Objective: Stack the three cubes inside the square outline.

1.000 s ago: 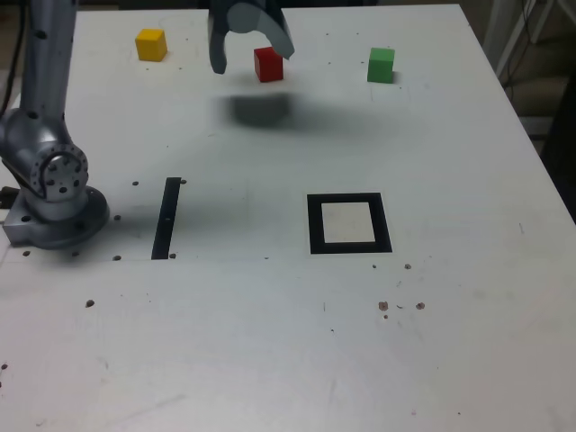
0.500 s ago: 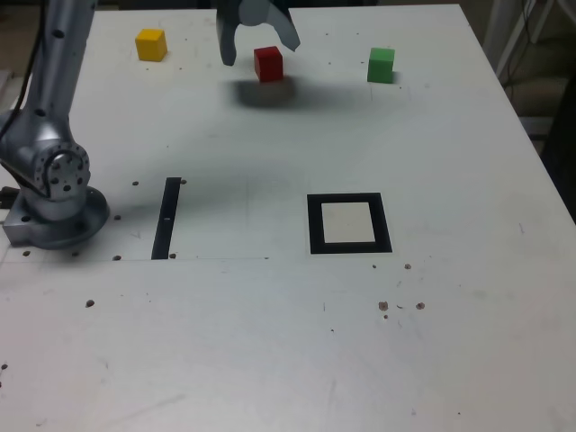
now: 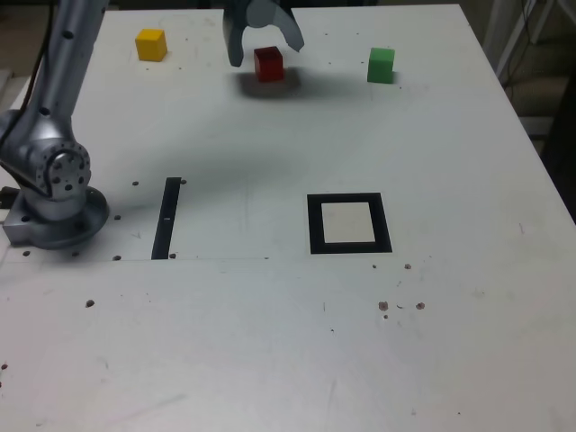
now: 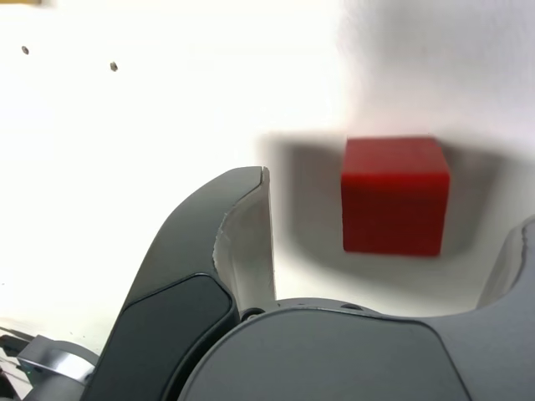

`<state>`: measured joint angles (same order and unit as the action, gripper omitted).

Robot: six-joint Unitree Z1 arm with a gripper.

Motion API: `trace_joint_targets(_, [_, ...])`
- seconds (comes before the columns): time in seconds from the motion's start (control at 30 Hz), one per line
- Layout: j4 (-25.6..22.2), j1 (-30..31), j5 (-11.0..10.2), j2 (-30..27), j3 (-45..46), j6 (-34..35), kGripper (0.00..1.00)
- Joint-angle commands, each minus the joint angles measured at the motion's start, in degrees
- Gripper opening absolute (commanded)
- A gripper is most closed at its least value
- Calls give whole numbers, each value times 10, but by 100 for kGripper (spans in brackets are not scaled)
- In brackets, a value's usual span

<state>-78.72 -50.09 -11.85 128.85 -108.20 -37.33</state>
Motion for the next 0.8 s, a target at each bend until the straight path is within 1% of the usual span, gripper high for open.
trace_joint_targets(0.0, [-1, -3, 1, 10, -4, -1, 95])
trace_joint_targets(0.23, [1, -5, 3, 27, -10, 0, 90])
trace_joint_targets(0.4, [1, -5, 5, 32, -12, 4, 83])
trace_joint_targets(0.5, [1, -4, 5, 32, -13, 8, 75])
trace_joint_targets(0.77, [2, 0, 0, 33, -20, 14, 46])
